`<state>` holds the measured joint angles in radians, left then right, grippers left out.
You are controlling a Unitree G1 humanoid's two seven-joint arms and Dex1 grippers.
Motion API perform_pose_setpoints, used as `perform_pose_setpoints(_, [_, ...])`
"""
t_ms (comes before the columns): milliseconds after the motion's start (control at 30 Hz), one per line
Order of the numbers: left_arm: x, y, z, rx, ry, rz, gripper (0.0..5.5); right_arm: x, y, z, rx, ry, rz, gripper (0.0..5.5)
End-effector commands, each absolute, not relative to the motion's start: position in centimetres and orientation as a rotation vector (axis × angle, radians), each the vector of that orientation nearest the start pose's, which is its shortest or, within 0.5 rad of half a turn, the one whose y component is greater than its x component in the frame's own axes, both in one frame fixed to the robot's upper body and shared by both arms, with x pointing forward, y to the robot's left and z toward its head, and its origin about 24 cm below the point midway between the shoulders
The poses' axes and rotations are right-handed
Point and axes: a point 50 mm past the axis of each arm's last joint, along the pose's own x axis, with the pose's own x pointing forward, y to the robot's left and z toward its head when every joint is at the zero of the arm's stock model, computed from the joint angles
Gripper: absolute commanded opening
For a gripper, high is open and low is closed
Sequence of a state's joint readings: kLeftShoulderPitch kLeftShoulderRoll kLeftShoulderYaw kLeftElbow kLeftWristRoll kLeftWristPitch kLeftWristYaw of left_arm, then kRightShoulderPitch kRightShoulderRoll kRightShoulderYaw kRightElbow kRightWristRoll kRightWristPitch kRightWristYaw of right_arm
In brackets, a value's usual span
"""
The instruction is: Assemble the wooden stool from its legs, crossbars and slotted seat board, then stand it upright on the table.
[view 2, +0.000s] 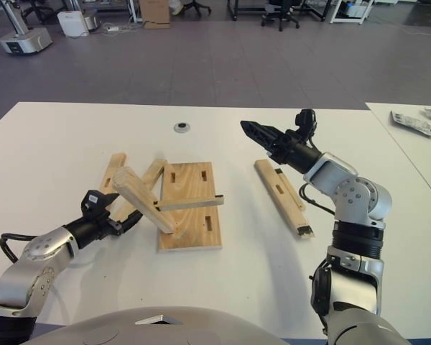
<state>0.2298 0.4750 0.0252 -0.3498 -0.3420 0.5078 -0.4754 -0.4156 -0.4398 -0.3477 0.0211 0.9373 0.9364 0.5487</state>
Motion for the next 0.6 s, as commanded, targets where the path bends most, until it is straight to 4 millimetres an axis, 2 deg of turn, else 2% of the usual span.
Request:
perform_pose_setpoints(33, [18.9, 20.8, 2.1, 0.079, 0.542, -0.538, 5.05, 29.4, -21.3, 14.2, 0.614, 0.209, 0.701, 5.40])
perform_pose_setpoints(67, [18.7, 20.7, 1.6, 0.078, 0.561, -0.554, 5.05, 29.4, -21.2, 14.2, 0.615, 0.209, 0.699, 5.40])
perform_pose_setpoints(167, [18.4, 20.6, 1.1, 0.050, 0.579, -0.574, 4.51, 29.4, -21.3, 14.1, 0.618, 0.211, 0.690, 5.40])
perform_pose_setpoints(367, [18.6, 21.6, 0.7, 0.085, 0.584, -0.554, 3.42, 29.4, -21.3, 14.0, 0.618, 0.216, 0.677, 5.40])
perform_pose_setpoints(467, [18.5, 22.1, -0.1, 0.120, 0.601, -0.553, 2.87, 29.4, -21.1, 13.9, 0.622, 0.222, 0.683, 5.40])
perform_pose_setpoints(600, [19.4, 22.0, 0.4, 0.141, 0.556, -0.581, 2.23, 29.5, -21.1, 14.0, 0.618, 0.215, 0.686, 5.40])
